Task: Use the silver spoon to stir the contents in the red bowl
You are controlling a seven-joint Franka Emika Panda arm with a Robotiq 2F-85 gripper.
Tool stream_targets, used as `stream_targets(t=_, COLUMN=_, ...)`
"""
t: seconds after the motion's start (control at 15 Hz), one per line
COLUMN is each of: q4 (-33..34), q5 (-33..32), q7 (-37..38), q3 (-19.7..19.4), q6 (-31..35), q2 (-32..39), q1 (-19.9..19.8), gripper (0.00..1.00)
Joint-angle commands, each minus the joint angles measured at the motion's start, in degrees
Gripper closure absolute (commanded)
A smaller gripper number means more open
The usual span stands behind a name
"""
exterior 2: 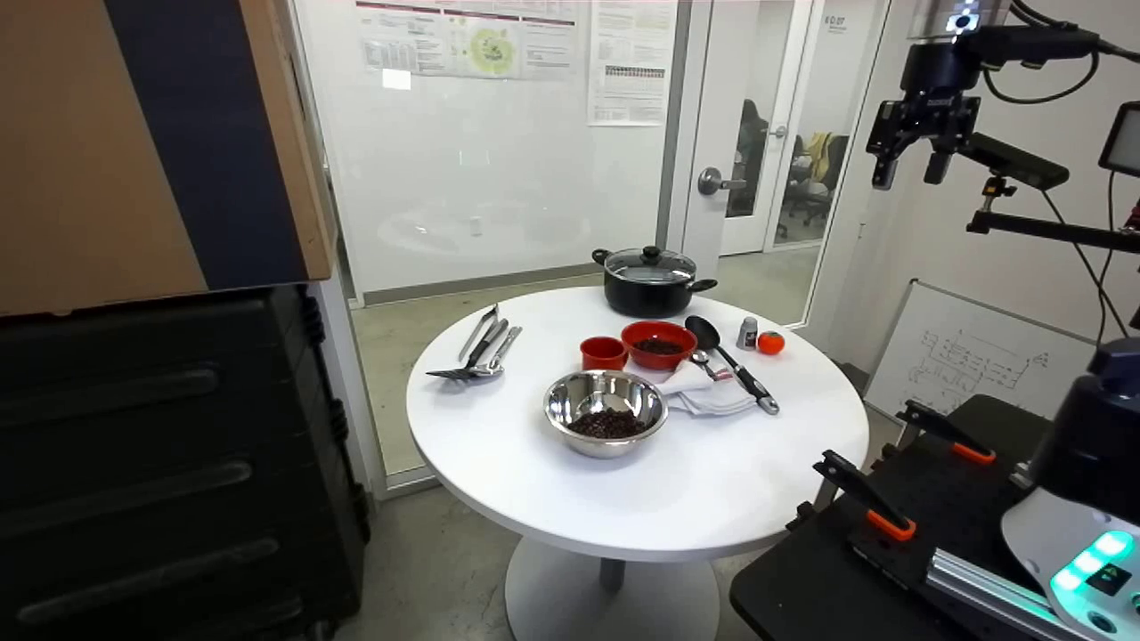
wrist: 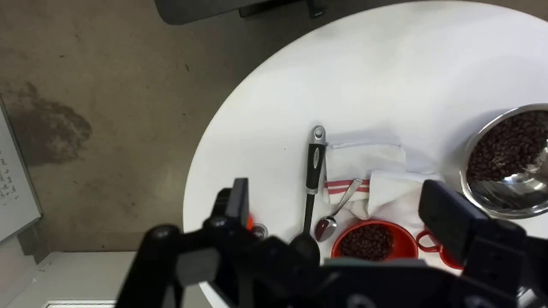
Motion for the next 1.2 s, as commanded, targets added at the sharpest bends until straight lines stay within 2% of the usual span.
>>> stream_targets(t=0.0, q4=1.8, q5=0.0, q7=3.6, q3=0.1, q6=3.1, q2=3.8, q1=-1.2, gripper=0.00)
stream_targets(t=0.4, q4=3.3, q5=-0.3, q7=9.3, q3=0.2, q6=12.0, q2=13.9, q1=-3.2, gripper=0.00)
stream_targets(t=0.67, q4=5.9, q5=-1.5, q7=8.8, q3=0.1, q6=15.8, q2=24.3, q1=-3.1, gripper=0.00)
stream_targets(t=1.13, q4=12.0, q5=-5.9, q7=11.8, q3=-0.2, q6=15.9, q2=38.3, q1=-1.2, gripper=0.00)
